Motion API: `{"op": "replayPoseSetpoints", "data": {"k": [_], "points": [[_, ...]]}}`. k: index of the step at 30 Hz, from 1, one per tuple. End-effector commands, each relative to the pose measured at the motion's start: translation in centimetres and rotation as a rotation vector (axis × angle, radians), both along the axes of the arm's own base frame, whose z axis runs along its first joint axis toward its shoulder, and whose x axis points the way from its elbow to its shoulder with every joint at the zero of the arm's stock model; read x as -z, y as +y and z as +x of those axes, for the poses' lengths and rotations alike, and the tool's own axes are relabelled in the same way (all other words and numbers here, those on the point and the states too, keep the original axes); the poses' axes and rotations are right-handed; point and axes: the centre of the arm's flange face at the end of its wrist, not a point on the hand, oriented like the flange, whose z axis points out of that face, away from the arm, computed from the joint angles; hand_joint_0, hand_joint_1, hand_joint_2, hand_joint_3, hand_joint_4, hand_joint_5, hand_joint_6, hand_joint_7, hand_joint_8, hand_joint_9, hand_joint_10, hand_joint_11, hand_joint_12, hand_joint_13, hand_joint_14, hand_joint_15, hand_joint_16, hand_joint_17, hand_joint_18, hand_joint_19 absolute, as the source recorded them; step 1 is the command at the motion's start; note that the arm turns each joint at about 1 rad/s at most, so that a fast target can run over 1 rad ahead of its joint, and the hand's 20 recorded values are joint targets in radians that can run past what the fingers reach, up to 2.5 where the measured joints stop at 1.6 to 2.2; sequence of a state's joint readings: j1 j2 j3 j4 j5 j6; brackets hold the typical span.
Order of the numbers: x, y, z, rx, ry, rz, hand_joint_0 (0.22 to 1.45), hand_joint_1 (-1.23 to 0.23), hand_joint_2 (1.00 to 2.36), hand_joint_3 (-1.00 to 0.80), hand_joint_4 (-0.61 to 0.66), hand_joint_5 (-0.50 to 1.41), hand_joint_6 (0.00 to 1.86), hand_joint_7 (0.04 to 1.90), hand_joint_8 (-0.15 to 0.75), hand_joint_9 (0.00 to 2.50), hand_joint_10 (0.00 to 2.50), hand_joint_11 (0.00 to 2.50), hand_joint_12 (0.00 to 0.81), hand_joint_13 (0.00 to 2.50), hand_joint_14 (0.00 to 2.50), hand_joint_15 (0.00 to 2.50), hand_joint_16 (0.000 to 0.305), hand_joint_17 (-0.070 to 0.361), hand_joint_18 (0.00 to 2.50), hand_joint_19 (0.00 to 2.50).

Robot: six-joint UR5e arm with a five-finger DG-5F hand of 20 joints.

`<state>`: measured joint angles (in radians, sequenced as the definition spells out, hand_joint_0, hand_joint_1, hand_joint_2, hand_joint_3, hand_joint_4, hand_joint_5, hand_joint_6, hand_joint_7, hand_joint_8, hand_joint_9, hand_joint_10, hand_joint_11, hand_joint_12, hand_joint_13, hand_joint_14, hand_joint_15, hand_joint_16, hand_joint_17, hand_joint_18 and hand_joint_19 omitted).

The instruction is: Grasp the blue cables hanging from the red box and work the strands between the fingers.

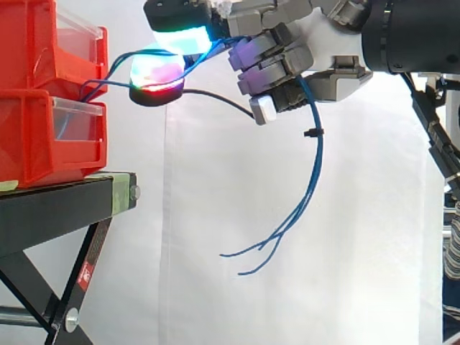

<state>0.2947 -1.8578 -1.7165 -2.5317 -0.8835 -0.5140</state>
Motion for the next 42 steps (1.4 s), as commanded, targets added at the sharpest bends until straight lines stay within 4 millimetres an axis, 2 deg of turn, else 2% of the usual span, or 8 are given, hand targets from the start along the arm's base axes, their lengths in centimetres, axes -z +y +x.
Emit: {"op": "replayPoseSetpoints", "data": {"k": [1, 8, 13, 17, 19, 26, 35, 42], "points": [[-0.02, -0.01, 0.00, 0.000, -0.001, 0.000, 0.89, -0.72, 1.01, -0.35, 0.30, 0.47, 0.01, 1.19, 0.532, 1.78, 2.50, 2.50, 0.684, 1.96, 2.50, 1.71, 0.243, 0.182, 2.50, 0.60], [0.00, -0.05, -0.03, 0.004, 0.000, 0.002, 0.89, -0.76, 1.01, -0.34, 0.29, 0.47, 0.01, 1.21, 0.532, 1.78, 2.50, 2.50, 0.684, 1.96, 2.50, 1.71, 0.243, 0.182, 2.50, 0.60], [0.02, -0.06, -0.04, 0.004, 0.001, 0.003, 1.21, -0.77, 1.01, 0.07, 0.21, 0.48, 0.01, 1.31, 0.532, 1.78, 2.50, 2.50, 0.684, 1.96, 2.50, 1.71, 0.243, 0.182, 2.50, 0.60], [-0.01, -0.05, -0.01, 0.004, -0.002, 0.005, 1.29, -0.74, 1.01, 0.00, 0.21, 0.52, 0.01, 1.33, 0.532, 1.78, 2.50, 2.50, 0.684, 1.96, 2.50, 1.71, 0.243, 0.182, 2.50, 0.60], [-0.01, -0.05, -0.01, 0.004, -0.002, 0.005, 1.26, -0.74, 1.01, -0.05, 0.21, 0.52, 0.01, 1.34, 0.532, 1.78, 2.50, 2.50, 0.684, 1.96, 2.50, 1.71, 0.243, 0.182, 2.50, 0.60], [-0.01, -0.04, -0.01, 0.002, -0.002, 0.005, 0.86, -0.67, 1.01, -0.32, 0.30, 0.47, 0.01, 1.26, 0.532, 1.78, 2.50, 2.50, 0.684, 1.96, 2.50, 1.71, 0.243, 0.182, 2.50, 0.60], [-0.08, -0.04, 0.02, 0.004, -0.004, 0.006, 1.03, -0.75, 1.01, -0.15, 0.25, 0.46, 0.01, 1.29, 0.532, 1.78, 2.50, 2.50, 0.684, 1.96, 2.50, 1.71, 0.243, 0.182, 2.50, 0.60], [-0.01, -0.04, -0.01, 0.002, -0.002, 0.005, 0.85, -0.77, 1.01, -0.42, 0.25, 0.43, 0.01, 1.31, 0.532, 1.78, 2.50, 2.50, 0.684, 1.96, 2.50, 1.71, 0.243, 0.182, 2.50, 0.60]]}}
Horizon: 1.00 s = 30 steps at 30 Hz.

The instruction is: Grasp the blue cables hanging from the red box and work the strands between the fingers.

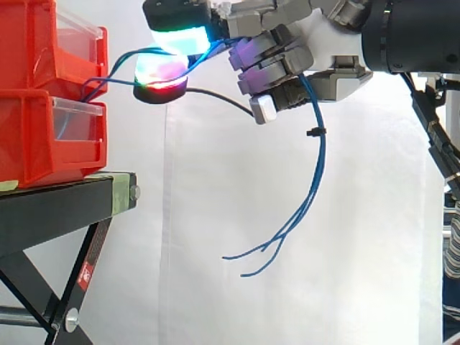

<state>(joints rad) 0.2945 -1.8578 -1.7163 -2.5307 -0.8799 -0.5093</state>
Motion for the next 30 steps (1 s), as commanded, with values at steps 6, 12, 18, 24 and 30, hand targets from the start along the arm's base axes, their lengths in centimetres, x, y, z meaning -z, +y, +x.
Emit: {"op": "replayPoseSetpoints", "data": {"k": [6, 12, 18, 24, 30], "points": [[0.01, 0.00, -0.02, -0.001, 0.001, 0.002, 0.85, -0.78, 1.01, -0.43, 0.20, 0.38, 0.09, 1.40, 0.532, 1.78, 2.50, 2.50, 0.684, 1.96, 2.50, 1.71, 0.243, 0.182, 2.50, 0.60], [0.10, 0.03, 0.01, -0.006, -0.004, 0.015, 0.86, -0.78, 1.01, -0.32, 0.22, 0.32, 0.41, 1.25, 0.532, 1.78, 2.50, 2.50, 0.684, 1.96, 2.50, 1.71, 0.243, 0.182, 2.50, 0.60], [0.01, 0.03, -0.01, -0.006, -0.006, 0.016, 1.05, -0.72, 1.09, 0.03, 0.19, 0.45, 0.22, 1.35, 0.532, 1.78, 2.50, 2.50, 0.684, 1.96, 2.50, 1.71, 0.243, 0.182, 2.50, 0.60], [-0.04, 0.03, 0.02, -0.006, -0.006, 0.016, 0.93, -0.63, 1.40, -0.08, 0.25, 0.57, 0.01, 1.36, 0.532, 1.78, 2.50, 2.50, 0.684, 1.96, 2.50, 1.71, 0.243, 0.182, 2.50, 0.60], [-0.04, 0.03, 0.02, -0.006, -0.006, 0.016, 1.16, -0.66, 1.16, 0.18, 0.19, 0.63, 0.02, 1.33, 0.532, 1.78, 2.50, 2.50, 0.684, 1.96, 2.50, 1.71, 0.243, 0.182, 2.50, 0.60]]}}
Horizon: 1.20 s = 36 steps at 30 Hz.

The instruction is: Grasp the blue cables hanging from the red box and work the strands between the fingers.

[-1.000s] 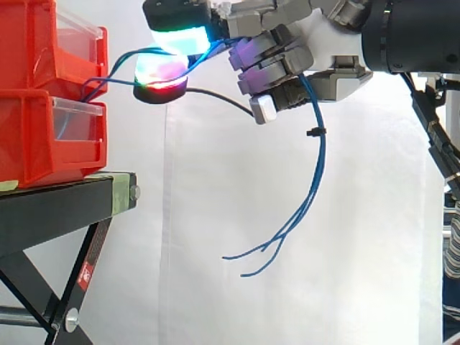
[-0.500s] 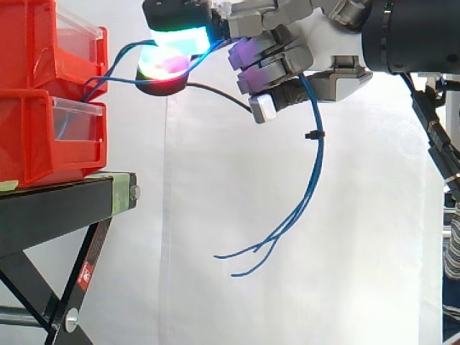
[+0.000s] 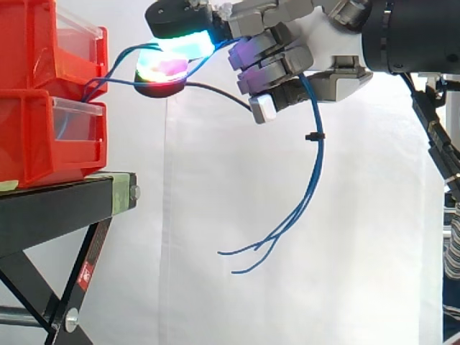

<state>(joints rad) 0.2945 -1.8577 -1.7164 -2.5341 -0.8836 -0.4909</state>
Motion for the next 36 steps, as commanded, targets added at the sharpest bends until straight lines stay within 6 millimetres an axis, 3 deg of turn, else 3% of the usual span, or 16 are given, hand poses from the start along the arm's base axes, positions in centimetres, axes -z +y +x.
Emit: {"op": "replayPoseSetpoints", "data": {"k": [1, 2, 4, 5, 8, 11, 12, 13, 17, 18, 22, 27, 29, 30, 32, 36], "points": [[0.01, 0.00, 0.00, 0.000, 0.000, 0.000, 1.22, -0.67, 1.13, 0.23, 0.17, 0.66, 0.02, 1.34, 0.532, 1.78, 2.50, 2.50, 0.684, 1.96, 2.50, 1.71, 0.243, 0.182, 2.50, 0.60], [0.01, 0.00, 0.00, 0.000, 0.000, 0.000, 1.26, -0.68, 1.08, 0.27, 0.15, 0.71, 0.02, 1.35, 0.532, 1.78, 2.50, 2.50, 0.684, 1.96, 2.50, 1.71, 0.243, 0.182, 2.50, 0.60], [0.01, 0.00, 0.00, 0.000, 0.000, 0.000, 1.23, -0.69, 1.09, 0.25, 0.16, 0.72, 0.02, 1.33, 0.532, 1.78, 2.50, 2.50, 0.684, 1.96, 2.50, 1.71, 0.243, 0.182, 2.50, 0.60], [0.01, 0.00, 0.00, 0.000, 0.000, 0.000, 1.06, -0.68, 1.30, 0.13, 0.19, 0.72, 0.02, 1.30, 0.532, 1.78, 2.50, 2.50, 0.684, 1.96, 2.50, 1.71, 0.243, 0.182, 2.50, 0.60], [0.01, -0.02, -0.01, 0.002, 0.000, 0.000, 0.78, -0.60, 1.74, -0.16, 0.28, 0.69, 0.02, 1.24, 0.532, 1.78, 2.50, 2.50, 0.684, 1.96, 2.50, 1.71, 0.243, 0.182, 2.50, 0.60], [0.01, -0.02, -0.01, 0.002, 0.000, 0.000, 0.66, -0.54, 1.95, -0.31, 0.32, 0.67, 0.02, 1.22, 0.532, 1.78, 2.50, 2.50, 0.684, 1.96, 2.50, 1.71, 0.243, 0.182, 2.50, 0.60], [-0.01, -0.01, 0.00, 0.002, -0.001, 0.001, 0.65, -0.54, 1.95, -0.31, 0.33, 0.67, 0.02, 1.22, 0.532, 1.78, 2.50, 2.50, 0.684, 1.96, 2.50, 1.71, 0.243, 0.182, 2.50, 0.60], [-0.08, 0.00, 0.04, 0.002, -0.003, 0.001, 0.66, -0.54, 1.94, -0.31, 0.33, 0.66, 0.02, 1.22, 0.532, 1.78, 2.50, 2.50, 0.684, 1.96, 2.50, 1.71, 0.243, 0.182, 2.50, 0.60], [0.00, -0.03, 0.00, 0.003, -0.001, 0.001, 1.09, -0.67, 1.18, 0.13, 0.27, 0.65, 0.02, 1.23, 0.532, 1.78, 2.50, 2.50, 0.684, 1.96, 2.50, 1.71, 0.243, 0.182, 2.50, 0.60], [0.00, -0.03, 0.00, 0.003, -0.001, 0.001, 1.12, -0.68, 1.12, 0.17, 0.26, 0.66, 0.02, 1.23, 0.532, 1.78, 2.50, 2.50, 0.684, 1.96, 2.50, 1.71, 0.243, 0.182, 2.50, 0.60], [-0.02, -0.02, 0.01, 0.003, -0.003, 0.001, 1.15, -0.69, 1.08, 0.18, 0.27, 0.65, 0.02, 1.24, 0.532, 1.78, 2.50, 2.50, 0.684, 1.96, 2.50, 1.71, 0.243, 0.182, 2.50, 0.60], [-0.02, -0.02, 0.01, 0.003, -0.003, 0.001, 0.97, -0.73, 1.14, -0.01, 0.27, 0.60, 0.02, 1.28, 0.532, 1.78, 2.50, 2.50, 0.684, 1.96, 2.50, 1.71, 0.243, 0.182, 2.50, 0.60], [0.00, -0.03, 0.00, 0.003, -0.001, 0.001, 0.88, -0.74, 1.14, -0.18, 0.31, 0.54, 0.01, 1.27, 0.532, 1.78, 2.50, 2.50, 0.684, 1.96, 2.50, 1.71, 0.243, 0.182, 2.50, 0.60], [0.01, -0.03, -0.02, 0.003, 0.000, 0.000, 0.89, -0.73, 1.00, -0.19, 0.30, 0.52, 0.01, 1.27, 0.532, 1.78, 2.50, 2.50, 0.684, 1.96, 2.50, 1.71, 0.243, 0.182, 2.50, 0.60], [0.01, -0.02, -0.01, 0.002, 0.000, 0.000, 0.83, -0.70, 1.01, -0.46, 0.29, 0.49, 0.01, 1.27, 0.532, 1.78, 2.50, 2.50, 0.684, 1.96, 2.50, 1.71, 0.243, 0.182, 2.50, 0.60], [0.18, -0.31, -0.07, 0.007, 0.014, -0.011, 0.75, -0.65, 1.01, -0.76, 0.26, 0.45, 0.01, 1.27, 0.532, 1.78, 2.50, 2.50, 0.684, 1.96, 2.50, 1.71, 0.243, 0.182, 2.50, 0.60]]}}
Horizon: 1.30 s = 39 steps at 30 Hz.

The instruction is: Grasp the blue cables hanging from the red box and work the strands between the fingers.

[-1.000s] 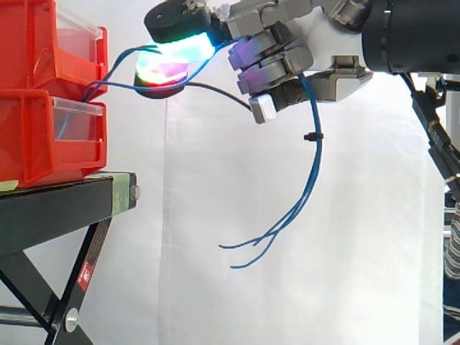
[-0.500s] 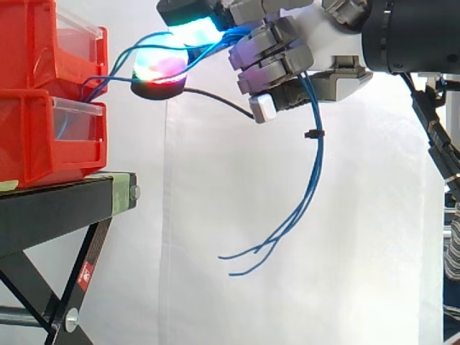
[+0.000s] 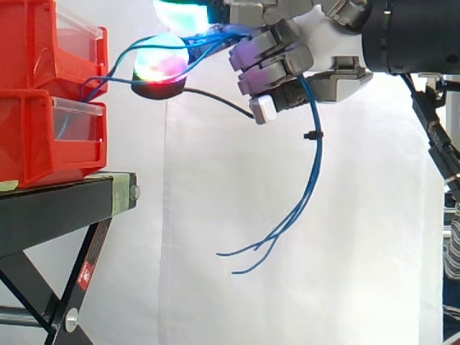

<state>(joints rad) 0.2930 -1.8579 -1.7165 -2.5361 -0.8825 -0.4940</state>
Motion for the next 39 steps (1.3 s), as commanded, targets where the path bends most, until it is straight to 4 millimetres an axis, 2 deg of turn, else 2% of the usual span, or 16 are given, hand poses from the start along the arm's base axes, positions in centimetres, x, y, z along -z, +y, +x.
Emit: {"op": "replayPoseSetpoints", "data": {"k": [1, 3, 7, 19, 23, 27, 32, 39], "points": [[0.2, -0.2, -0.1, 0.005, 0.020, -0.017, 0.74, -0.65, 1.01, -0.82, 0.25, 0.45, 0.01, 1.28, 0.532, 1.78, 2.50, 2.50, 0.684, 1.96, 2.50, 1.71, 0.243, 0.182, 2.50, 0.60], [0.2, -0.4, -0.2, 0.013, 0.038, -0.045, 0.73, -0.64, 1.00, -0.91, 0.25, 0.45, 0.01, 1.27, 0.532, 1.78, 2.50, 2.50, 0.684, 1.96, 2.50, 1.71, 0.243, 0.182, 2.50, 0.60], [0.2, -0.6, -0.2, 0.019, 0.045, -0.061, 0.73, -0.64, 1.00, -0.93, 0.27, 0.45, 0.01, 1.27, 0.532, 1.78, 2.50, 2.50, 0.684, 1.96, 2.50, 1.71, 0.243, 0.182, 2.50, 0.60], [0.0, -2.0, -0.2, 0.095, 0.042, -0.100, 0.77, -0.65, 1.00, -0.90, 0.26, 0.45, 0.01, 1.29, 0.532, 1.78, 2.50, 2.50, 0.684, 1.96, 2.50, 1.71, 0.243, 0.182, 2.50, 0.60], [-0.1, -2.2, -0.2, 0.111, 0.041, -0.100, 0.81, -0.67, 1.01, -0.83, 0.26, 0.45, 0.01, 1.29, 0.532, 1.78, 2.50, 2.50, 0.684, 1.96, 2.50, 1.71, 0.243, 0.182, 2.50, 0.60], [-0.2, -2.1, -0.1, 0.109, 0.030, -0.096, 0.82, -0.68, 1.01, -0.82, 0.25, 0.45, 0.01, 1.31, 0.532, 1.78, 2.50, 2.50, 0.684, 1.96, 2.50, 1.71, 0.243, 0.182, 2.50, 0.60], [-0.3, -2.2, 0.0, 0.112, 0.021, -0.096, 0.77, -0.71, 1.00, -0.97, 0.26, 0.43, 0.01, 1.31, 0.532, 1.78, 2.50, 2.50, 0.684, 1.96, 2.50, 1.71, 0.243, 0.182, 2.50, 0.60], [-0.3, -1.6, 0.0, 0.104, 0.025, -0.105, 0.81, -0.75, 1.00, -0.88, 0.22, 0.40, 0.01, 1.35, 0.532, 1.78, 2.50, 2.50, 0.684, 1.96, 2.50, 1.71, 0.243, 0.182, 2.50, 0.60]]}}
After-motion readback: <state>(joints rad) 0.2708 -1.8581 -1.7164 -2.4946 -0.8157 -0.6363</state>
